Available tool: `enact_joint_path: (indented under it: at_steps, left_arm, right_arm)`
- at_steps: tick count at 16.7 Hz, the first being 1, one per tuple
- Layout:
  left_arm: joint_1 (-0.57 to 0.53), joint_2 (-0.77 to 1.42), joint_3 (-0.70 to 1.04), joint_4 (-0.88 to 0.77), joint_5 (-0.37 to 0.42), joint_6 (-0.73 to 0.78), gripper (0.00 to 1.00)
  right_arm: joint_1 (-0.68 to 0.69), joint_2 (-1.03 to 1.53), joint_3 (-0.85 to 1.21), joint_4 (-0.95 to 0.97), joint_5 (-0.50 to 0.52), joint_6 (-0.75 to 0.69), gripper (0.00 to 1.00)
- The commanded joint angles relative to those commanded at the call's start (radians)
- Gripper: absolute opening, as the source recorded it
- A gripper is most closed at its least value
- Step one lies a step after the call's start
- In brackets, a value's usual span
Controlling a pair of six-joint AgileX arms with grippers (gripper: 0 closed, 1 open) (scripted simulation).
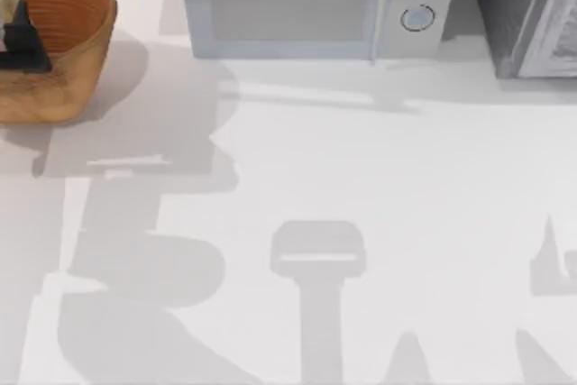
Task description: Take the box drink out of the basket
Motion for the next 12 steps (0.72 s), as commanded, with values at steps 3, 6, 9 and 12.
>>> enact_joint_path:
  at_steps: [3,6,9,12]
  left_arm:
    - [-0.004,0.036,0.043,-0.027,-0.004,-0.004,1.0]
    - [-0.011,0.084,0.125,-0.06,-0.01,-0.005,1.0]
    - [-0.017,0.127,0.198,-0.09,-0.016,-0.005,1.0]
    - [-0.019,0.14,0.221,-0.099,-0.018,-0.005,1.0]
  right_arm:
    - [0.0,0.0,0.0,0.0,0.0,0.0,1.0]
    - [0.0,0.0,0.0,0.0,0.0,0.0,1.0]
    - [0.0,0.0,0.0,0.0,0.0,0.0,1.0]
    - [0.0,0.0,0.0,0.0,0.0,0.0,1.0]
